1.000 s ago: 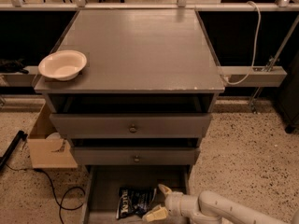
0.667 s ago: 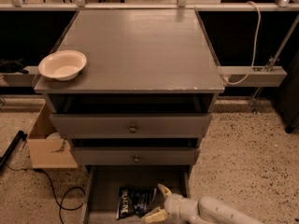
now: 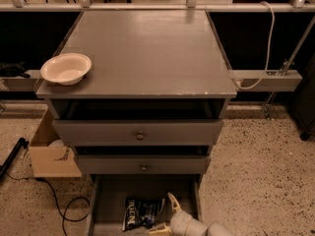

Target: Pick blue chip bag from bottom drawer and place on counter

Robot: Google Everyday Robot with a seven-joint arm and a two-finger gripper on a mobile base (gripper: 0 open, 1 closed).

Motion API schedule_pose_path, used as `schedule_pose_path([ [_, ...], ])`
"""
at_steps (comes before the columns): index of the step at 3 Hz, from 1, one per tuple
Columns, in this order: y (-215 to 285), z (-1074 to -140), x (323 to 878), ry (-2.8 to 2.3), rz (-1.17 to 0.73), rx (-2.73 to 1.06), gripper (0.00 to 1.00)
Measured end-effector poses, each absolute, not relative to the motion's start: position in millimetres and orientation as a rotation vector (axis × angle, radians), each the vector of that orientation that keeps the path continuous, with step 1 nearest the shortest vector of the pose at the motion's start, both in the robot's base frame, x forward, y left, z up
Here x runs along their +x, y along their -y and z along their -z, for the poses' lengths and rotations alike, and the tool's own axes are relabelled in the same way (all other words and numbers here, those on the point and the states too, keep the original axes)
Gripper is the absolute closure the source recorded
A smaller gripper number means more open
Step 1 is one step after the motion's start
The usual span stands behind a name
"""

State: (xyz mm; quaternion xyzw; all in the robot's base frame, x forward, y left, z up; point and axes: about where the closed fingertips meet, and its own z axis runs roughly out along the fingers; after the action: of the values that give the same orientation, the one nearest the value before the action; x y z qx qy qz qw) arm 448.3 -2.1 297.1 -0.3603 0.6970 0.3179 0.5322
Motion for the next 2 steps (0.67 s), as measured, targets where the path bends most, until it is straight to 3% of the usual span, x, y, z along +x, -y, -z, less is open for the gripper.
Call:
schedule_pose_path([
  [2, -3.8, -290.2, 444.9, -1.678, -0.753, -0.89, 0.0],
])
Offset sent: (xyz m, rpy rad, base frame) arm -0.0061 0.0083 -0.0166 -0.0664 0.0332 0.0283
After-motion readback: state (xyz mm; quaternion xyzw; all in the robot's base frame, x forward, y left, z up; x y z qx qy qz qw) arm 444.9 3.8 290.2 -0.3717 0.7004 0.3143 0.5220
